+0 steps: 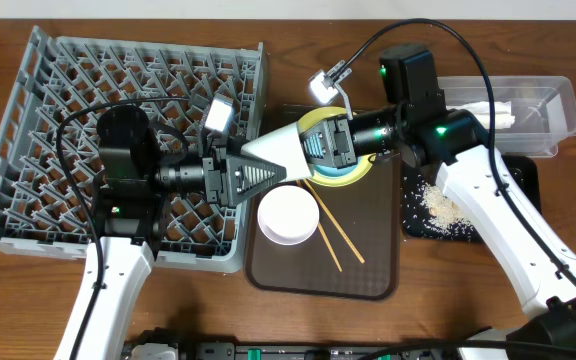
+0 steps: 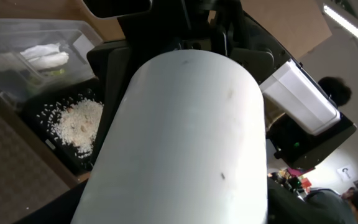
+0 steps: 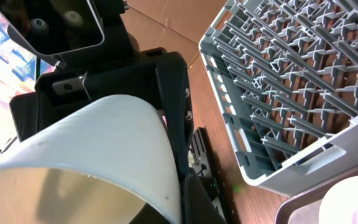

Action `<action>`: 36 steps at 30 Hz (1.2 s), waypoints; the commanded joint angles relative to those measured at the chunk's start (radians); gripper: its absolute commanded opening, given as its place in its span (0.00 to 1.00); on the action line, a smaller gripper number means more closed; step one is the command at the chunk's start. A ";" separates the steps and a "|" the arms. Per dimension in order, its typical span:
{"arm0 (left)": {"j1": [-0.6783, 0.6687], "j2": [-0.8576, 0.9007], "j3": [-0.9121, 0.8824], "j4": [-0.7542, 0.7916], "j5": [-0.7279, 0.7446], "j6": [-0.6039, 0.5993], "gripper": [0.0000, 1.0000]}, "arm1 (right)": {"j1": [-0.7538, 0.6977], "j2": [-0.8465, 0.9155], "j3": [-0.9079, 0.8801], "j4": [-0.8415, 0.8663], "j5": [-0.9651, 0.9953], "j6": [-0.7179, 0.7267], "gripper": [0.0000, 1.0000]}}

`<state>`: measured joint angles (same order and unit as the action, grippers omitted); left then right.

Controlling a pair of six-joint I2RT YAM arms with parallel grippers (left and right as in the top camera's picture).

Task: Sort waste into correct bins and load items into the dishwasher
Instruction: 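Hand the white cup from the right gripper to the left gripper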

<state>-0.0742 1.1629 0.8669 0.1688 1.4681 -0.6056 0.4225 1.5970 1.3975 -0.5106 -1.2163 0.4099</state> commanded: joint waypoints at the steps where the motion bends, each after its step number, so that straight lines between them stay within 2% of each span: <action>1: -0.001 -0.002 0.021 0.008 -0.047 0.002 0.73 | 0.007 0.000 0.009 0.001 -0.015 0.005 0.02; 12: -0.001 -0.002 0.021 0.032 -0.067 0.010 0.70 | 0.007 0.000 0.009 0.000 -0.015 0.005 0.02; 16: 0.000 -0.002 0.021 0.045 -0.068 0.010 0.77 | 0.007 0.000 0.009 -0.005 -0.015 0.005 0.01; 22: 0.000 -0.002 0.021 0.067 -0.075 0.009 0.78 | 0.011 0.000 0.009 -0.006 -0.015 0.005 0.01; 29: 0.000 -0.002 0.021 0.089 -0.075 0.009 0.76 | 0.012 0.000 0.009 -0.006 -0.015 0.005 0.01; 36: 0.000 -0.002 0.021 0.089 -0.075 0.010 0.67 | 0.012 0.000 0.009 -0.006 -0.015 0.005 0.03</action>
<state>-0.0750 1.1633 0.8669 0.2432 1.4376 -0.6029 0.4210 1.5970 1.3979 -0.5079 -1.2236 0.4141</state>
